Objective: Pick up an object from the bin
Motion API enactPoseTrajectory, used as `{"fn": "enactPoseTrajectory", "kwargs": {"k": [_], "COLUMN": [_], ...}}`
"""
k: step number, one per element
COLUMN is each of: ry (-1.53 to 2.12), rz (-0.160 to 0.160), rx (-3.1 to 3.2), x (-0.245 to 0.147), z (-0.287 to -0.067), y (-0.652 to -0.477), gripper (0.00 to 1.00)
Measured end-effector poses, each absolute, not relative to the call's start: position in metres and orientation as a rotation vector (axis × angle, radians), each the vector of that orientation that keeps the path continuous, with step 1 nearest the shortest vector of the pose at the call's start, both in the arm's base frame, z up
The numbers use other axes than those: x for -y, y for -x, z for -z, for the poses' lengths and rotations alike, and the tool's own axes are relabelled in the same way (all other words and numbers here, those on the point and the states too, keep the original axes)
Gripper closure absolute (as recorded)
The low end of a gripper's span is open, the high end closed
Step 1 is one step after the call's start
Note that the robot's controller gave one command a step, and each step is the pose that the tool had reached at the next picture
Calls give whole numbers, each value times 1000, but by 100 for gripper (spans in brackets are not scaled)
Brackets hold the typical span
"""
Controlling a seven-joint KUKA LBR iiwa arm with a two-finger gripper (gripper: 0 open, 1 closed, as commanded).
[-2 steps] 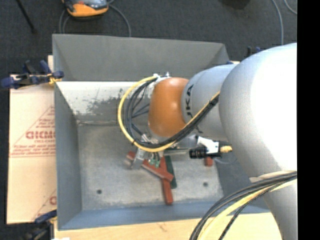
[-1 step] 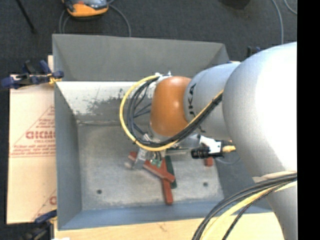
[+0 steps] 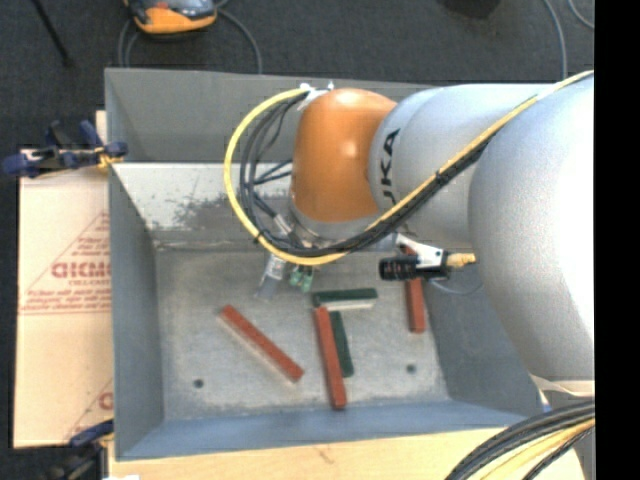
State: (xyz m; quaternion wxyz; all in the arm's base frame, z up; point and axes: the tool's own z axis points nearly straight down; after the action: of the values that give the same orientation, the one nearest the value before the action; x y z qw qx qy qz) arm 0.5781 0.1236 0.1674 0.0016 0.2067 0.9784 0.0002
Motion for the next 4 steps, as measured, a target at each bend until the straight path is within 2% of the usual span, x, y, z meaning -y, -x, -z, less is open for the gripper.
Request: {"fn": "enactPoseTrajectory", "kwargs": {"k": [1,2,3,4], "ry": [-648,-870,-869,-950], "rz": [0,0,-1,-5], "rx": [-3071,-3020,-3019,-2991], "x": [-124,-134,-134,-129], "z": [-167,-113,-114,-97], "y": [-578,-560,-560,-556], "gripper": [100,0,0,0]}}
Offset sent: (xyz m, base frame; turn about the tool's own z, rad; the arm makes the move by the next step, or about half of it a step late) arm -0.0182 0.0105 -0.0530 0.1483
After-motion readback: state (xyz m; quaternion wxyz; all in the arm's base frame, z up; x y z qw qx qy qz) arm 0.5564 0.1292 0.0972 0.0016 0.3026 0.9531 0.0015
